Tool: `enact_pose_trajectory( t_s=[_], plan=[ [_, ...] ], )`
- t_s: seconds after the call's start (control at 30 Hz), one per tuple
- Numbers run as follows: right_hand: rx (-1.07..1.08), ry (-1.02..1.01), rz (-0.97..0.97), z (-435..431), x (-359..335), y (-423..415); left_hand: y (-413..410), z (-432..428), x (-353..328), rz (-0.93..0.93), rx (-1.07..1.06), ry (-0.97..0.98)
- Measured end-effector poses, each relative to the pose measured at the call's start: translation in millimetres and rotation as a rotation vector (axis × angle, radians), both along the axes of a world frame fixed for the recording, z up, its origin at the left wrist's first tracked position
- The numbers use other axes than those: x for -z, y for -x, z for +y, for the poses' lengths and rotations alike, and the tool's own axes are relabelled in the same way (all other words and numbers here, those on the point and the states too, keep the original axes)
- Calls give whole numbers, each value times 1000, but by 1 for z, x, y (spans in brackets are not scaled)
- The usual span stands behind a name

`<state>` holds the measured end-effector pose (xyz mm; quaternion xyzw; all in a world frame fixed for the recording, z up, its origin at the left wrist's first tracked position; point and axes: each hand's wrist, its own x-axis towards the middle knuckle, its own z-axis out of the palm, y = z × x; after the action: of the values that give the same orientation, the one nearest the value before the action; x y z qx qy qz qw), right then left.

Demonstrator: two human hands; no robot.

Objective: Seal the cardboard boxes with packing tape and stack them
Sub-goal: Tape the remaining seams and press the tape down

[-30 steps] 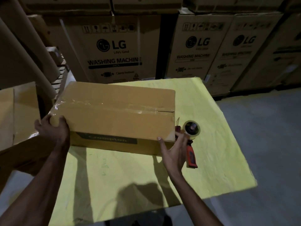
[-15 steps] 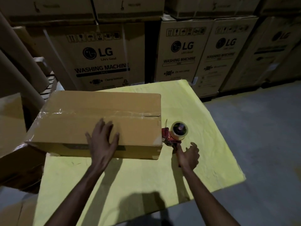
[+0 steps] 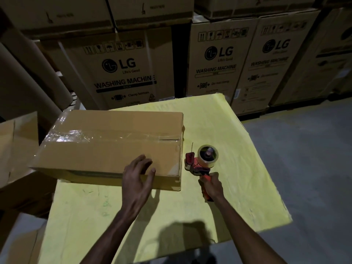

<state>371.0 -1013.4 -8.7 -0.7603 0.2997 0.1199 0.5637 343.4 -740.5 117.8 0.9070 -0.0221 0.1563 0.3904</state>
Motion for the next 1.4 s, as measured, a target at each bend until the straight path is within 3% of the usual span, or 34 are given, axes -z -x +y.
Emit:
enact_pose_trajectory(
  t_s=[0.13, 0.37, 0.47, 0.63, 0.77, 0.93, 1.07, 1.2, 1.4],
  plan=[
    [52, -159, -26, -9, -17, 14, 5, -23, -26, -55, -17, 136],
    [177, -446, -141, -32, -78, 49, 1, -78, -60, 167, 160, 255],
    [171, -360, -231, -31, -105, 63, -10, -103, -69, 194, 243, 264],
    [158, -204, -425, -13, -139, 73, -37, -125, -84, 367, 269, 452],
    [183, 69, -564, 9, -149, 72, -60, -116, -89, 464, 275, 512],
    [226, 255, -613, 37, -148, 68, -86, -87, -104, 792, 305, 740],
    [241, 323, -629, 64, -147, 63, -104, -59, -97, 1013, 296, 872],
    [269, 323, -655, 83, -147, 56, -114, -39, -83, 1084, 243, 1064],
    [338, 336, -667, 91, -156, 47, -139, -18, -76, 1144, 303, 1036]
  ],
)
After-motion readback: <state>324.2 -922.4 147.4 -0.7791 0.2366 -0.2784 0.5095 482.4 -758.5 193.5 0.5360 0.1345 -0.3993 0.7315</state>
